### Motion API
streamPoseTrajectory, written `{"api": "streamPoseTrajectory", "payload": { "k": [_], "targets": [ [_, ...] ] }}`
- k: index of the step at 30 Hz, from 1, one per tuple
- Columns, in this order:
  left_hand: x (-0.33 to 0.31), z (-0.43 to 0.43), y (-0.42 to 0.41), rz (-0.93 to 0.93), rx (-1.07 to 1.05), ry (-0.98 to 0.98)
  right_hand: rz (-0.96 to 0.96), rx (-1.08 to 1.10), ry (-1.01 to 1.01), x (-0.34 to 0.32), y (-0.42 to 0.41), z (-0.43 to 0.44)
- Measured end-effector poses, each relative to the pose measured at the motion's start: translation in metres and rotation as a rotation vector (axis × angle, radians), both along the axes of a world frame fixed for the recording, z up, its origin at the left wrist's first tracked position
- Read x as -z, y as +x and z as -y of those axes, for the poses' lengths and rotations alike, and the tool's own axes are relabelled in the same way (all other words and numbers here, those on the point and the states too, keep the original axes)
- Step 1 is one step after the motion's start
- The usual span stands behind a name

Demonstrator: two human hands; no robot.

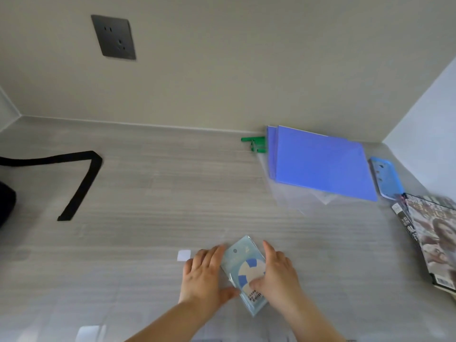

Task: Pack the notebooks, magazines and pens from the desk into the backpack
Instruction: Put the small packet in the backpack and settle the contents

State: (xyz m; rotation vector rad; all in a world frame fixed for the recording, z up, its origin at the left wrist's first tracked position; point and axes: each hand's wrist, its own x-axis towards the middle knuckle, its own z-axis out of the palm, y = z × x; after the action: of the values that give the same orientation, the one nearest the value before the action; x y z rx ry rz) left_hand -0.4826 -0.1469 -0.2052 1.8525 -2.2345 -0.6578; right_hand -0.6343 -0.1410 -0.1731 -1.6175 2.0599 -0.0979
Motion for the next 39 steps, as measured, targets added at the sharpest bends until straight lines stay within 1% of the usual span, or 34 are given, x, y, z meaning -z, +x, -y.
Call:
{"api": "streamPoseTrajectory", "payload": {
  "k": [2,4,7,11,12,13,15,17,18,19,20,21,23,24,25,27,28,30,33,36,39],
  "targets": [
    [-0.006,0.005,-0.003,0.023,0.038,0.015,0.016,0.041,0.048,0.0,-0.004,0.007],
    [-0.014,0.012,-0.009,0.04,0.069,0.082,0.029,0.059,0.062,-0.001,-0.005,0.011],
    [-0.023,0.028,-0.017,0.086,0.014,0.226,-0.003,0.019,0.045,0.0,-0.005,0.012],
    [-0.03,0.048,-0.023,0.165,-0.024,0.37,0.028,0.005,0.005,0.004,-0.008,0.007],
    [-0.031,0.05,-0.022,0.14,-0.028,0.412,0.039,0.008,-0.009,0.005,-0.008,0.005],
    [-0.032,0.052,-0.02,0.074,-0.041,0.459,0.054,0.01,-0.025,0.005,-0.009,0.004],
    [-0.032,0.051,-0.014,-0.159,-0.095,0.512,0.116,0.007,-0.041,0.002,-0.009,0.004],
    [-0.037,0.045,-0.005,-0.378,-0.165,0.495,0.298,0.036,-0.064,-0.006,-0.009,0.008],
    [-0.043,0.041,0.0,-0.452,-0.2,0.465,0.39,0.056,-0.098,-0.012,-0.008,0.011],
    [-0.05,0.038,0.005,-0.498,-0.231,0.429,0.412,0.048,-0.159,-0.02,-0.007,0.015],
    [-0.058,0.034,0.011,-0.495,-0.239,0.36,0.352,-0.006,-0.235,-0.03,-0.004,0.018],
    [-0.066,0.03,0.019,-0.45,-0.232,0.269,0.245,-0.109,-0.323,-0.041,0.001,0.023],
    [-0.09,0.022,0.039,-0.334,-0.199,0.079,0.083,-0.397,-0.481,-0.066,0.02,0.035],
    [-0.102,0.017,0.051,-0.306,-0.18,-0.003,0.026,-0.549,-0.473,-0.079,0.034,0.041],
    [-0.111,0.012,0.063,-0.307,-0.169,-0.066,-0.015,-0.673,-0.41,-0.091,0.05,0.046],
    [-0.126,0.003,0.092,-0.348,-0.192,-0.164,-0.1,-0.834,-0.23,-0.108,0.085,0.057],
    [-0.13,-0.002,0.107,-0.363,-0.213,-0.201,-0.116,-0.888,-0.181,-0.114,0.102,0.062],
    [-0.137,-0.01,0.138,-0.386,-0.258,-0.253,-0.073,-0.938,-0.181,-0.123,0.137,0.072],
    [-0.146,-0.019,0.194,-0.347,-0.306,-0.383,0.025,-0.936,-0.298,-0.131,0.184,0.086],
    [-0.154,-0.031,0.266,-0.186,-0.385,-0.593,0.271,-0.879,-0.417,-0.144,0.229,0.101],
    [-0.162,-0.045,0.342,-0.016,-0.612,-0.699,0.487,-0.825,-0.628,-0.167,0.281,0.116]
  ]
}}
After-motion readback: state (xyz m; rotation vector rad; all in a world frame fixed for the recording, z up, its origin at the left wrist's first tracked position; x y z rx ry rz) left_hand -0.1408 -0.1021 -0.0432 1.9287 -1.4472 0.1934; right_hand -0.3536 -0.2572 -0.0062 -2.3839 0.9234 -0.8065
